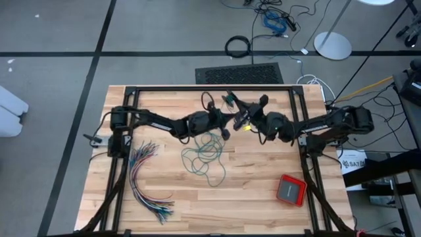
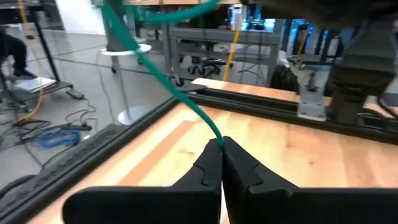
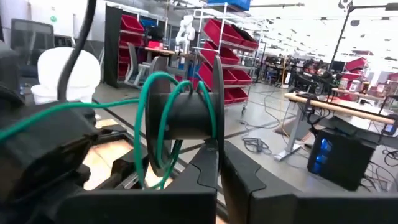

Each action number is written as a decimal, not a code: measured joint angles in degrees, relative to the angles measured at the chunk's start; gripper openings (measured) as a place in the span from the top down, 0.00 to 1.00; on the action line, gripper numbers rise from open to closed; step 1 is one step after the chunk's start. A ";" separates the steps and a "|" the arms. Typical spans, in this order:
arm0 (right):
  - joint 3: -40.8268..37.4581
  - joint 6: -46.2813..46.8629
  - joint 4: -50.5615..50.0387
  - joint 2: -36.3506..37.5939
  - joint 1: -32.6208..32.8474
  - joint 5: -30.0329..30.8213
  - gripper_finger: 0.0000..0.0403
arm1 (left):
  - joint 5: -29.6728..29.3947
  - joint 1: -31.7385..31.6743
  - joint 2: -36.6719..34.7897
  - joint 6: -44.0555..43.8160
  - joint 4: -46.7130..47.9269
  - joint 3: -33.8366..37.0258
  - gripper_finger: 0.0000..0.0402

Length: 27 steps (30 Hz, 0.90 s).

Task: Coil cords
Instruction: Coil the green wire onto the spool

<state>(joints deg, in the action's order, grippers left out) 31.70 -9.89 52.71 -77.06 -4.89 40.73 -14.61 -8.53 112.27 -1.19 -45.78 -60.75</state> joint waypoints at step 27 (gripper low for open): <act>-4.69 4.65 5.94 -5.91 4.63 8.47 1.00 | -1.43 3.46 0.46 -0.21 16.84 -7.04 1.00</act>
<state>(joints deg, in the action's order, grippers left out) 27.01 -5.24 58.64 -82.97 -0.25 49.20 -16.04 -5.06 112.73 -1.40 -28.94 -67.79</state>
